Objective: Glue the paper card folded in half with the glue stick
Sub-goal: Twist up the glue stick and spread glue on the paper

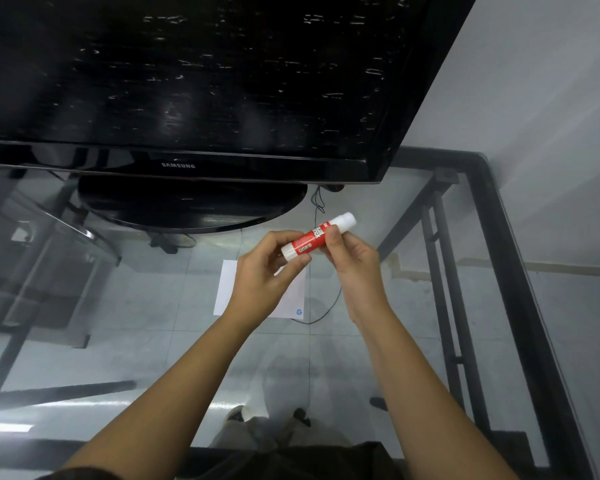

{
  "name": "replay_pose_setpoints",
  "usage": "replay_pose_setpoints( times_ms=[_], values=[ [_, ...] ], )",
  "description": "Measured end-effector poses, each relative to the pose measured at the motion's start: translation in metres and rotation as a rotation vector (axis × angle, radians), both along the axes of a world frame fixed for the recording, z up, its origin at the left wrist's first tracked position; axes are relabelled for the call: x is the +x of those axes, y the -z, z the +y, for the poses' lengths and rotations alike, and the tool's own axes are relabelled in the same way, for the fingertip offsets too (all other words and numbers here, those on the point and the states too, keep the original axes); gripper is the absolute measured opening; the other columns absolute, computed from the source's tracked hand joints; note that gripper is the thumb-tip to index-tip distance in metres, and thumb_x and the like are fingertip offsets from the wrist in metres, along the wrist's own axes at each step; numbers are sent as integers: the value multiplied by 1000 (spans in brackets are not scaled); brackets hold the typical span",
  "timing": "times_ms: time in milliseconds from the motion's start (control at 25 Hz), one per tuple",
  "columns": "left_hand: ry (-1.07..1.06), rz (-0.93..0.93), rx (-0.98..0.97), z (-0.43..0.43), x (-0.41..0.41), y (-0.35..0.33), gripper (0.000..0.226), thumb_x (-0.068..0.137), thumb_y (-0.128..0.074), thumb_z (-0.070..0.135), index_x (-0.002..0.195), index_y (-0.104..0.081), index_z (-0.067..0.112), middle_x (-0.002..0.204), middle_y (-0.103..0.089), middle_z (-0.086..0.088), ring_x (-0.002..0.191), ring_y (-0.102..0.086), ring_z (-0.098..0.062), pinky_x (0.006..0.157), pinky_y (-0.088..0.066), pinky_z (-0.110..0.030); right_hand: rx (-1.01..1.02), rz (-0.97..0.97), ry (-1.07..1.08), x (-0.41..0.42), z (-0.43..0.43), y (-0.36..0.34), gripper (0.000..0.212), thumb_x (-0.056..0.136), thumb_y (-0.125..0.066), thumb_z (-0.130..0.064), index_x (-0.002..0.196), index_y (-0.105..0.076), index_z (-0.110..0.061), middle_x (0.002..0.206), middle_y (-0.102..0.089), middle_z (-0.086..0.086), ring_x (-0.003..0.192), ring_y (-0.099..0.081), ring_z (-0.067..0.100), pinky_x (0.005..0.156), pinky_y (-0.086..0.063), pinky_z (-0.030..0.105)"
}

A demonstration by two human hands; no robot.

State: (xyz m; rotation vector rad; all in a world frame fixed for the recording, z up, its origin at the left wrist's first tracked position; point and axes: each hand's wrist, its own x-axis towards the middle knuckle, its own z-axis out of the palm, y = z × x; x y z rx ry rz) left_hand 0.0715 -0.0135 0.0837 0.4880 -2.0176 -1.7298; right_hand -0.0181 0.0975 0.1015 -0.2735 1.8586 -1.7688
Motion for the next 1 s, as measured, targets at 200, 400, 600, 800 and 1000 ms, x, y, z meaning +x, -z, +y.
replay_pose_setpoints(
  times_ms=[200,400,600,800,1000],
  values=[
    [-201,-2,371,-1,21,29,23,80,-69,24,103,-65,24,96,-70,9,95,-65,-18,79,-54,-22,272,219,-257,0,-3,44,51,89,-49,-48,133,-46,-23,138,-51,-3,124,-46,8,101,-38,25],
    [-359,-166,559,0,57,76,16,85,-65,16,99,-66,23,99,-67,-7,89,-67,-22,75,-54,-22,778,600,-592,32,8,112,56,99,-35,-30,146,-11,-13,158,-5,4,144,-4,22,115,-10,36],
    [-402,-89,960,-12,66,89,15,89,-57,9,88,-71,13,90,-64,-6,75,-65,-11,69,-54,-18,926,717,-728,42,9,136,56,100,-25,-35,147,-2,-16,158,3,1,144,7,19,115,0,37],
    [-373,-14,1272,-32,48,87,15,88,-57,20,99,-59,10,89,-71,-10,72,-66,-16,64,-56,-21,874,698,-679,40,12,143,53,100,-26,-35,147,-10,-18,158,-4,-1,144,2,17,116,-1,36],
    [-30,-364,468,-49,36,87,11,82,-67,9,91,-62,13,84,-69,2,78,-65,-10,65,-52,-16,734,665,-467,43,16,148,54,94,-44,-34,142,-29,-16,154,-25,3,141,-21,20,116,-15,38]
  ],
)
